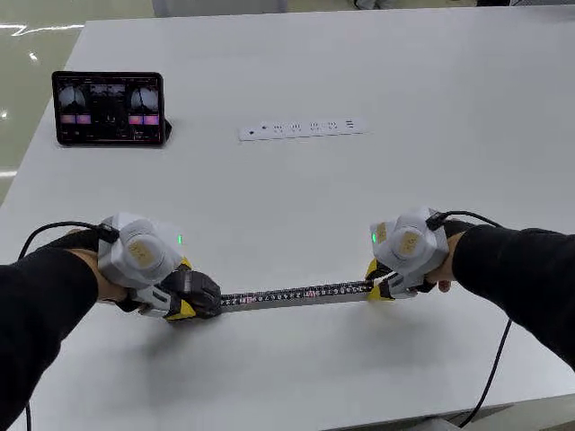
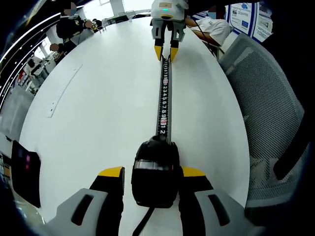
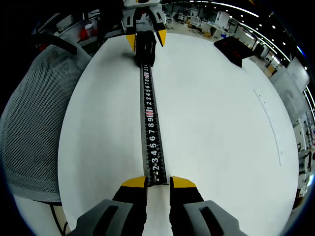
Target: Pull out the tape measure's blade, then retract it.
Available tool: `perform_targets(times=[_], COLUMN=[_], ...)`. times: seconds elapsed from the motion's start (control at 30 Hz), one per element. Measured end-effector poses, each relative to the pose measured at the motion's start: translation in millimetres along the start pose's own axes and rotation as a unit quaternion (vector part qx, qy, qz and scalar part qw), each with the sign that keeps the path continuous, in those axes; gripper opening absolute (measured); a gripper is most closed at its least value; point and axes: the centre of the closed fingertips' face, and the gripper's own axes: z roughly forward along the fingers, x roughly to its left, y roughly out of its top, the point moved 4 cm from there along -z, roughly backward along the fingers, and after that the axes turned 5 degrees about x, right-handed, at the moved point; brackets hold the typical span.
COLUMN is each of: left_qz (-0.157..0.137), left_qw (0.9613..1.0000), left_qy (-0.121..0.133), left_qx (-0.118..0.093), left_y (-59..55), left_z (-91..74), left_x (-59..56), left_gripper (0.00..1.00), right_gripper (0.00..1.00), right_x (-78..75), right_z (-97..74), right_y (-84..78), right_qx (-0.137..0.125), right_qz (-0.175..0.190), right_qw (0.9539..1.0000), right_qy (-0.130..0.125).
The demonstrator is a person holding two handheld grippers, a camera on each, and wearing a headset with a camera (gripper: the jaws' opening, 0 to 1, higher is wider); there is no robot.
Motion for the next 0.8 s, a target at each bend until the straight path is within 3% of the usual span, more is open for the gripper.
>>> perform_targets(times=[0.17, 0.33, 0.6, 0.73, 0.8], left_qz=[-0.010, -0.017, -0.040, -0.075, -0.084], left_qw=[0.9998, 0.9996, 0.9988, 0.9962, 0.9953], left_qy=[-0.015, -0.021, -0.025, -0.036, -0.039], left_qx=[-0.005, -0.005, -0.014, -0.026, -0.026], left_y=[-5.3, -7.0, -5.8, -3.8, -5.0], left_z=[-3.9, -8.0, -10.7, -11.9, -12.0], left_x=[-3.3, -5.3, -9.4, -14.1, -14.8], left_gripper=[0.48, 0.53, 0.60, 0.73, 0.75], right_gripper=[0.17, 0.21, 0.31, 0.35, 0.37], right_x=[1.2, 3.8, 5.5, 5.6, 6.1], right_z=[-7.5, -9.0, -13.3, -20.0, -22.2], right_y=[1.5, -1.1, -4.4, -6.6, -7.6], right_qx=[-0.004, 0.004, -0.003, -0.017, -0.021], right_qz=[0.017, 0.007, 0.039, 0.066, 0.076], right_qw=[0.9998, 1.0000, 0.9992, 0.9976, 0.9968], right_qy=[0.005, 0.004, -0.002, -0.010, -0.012])
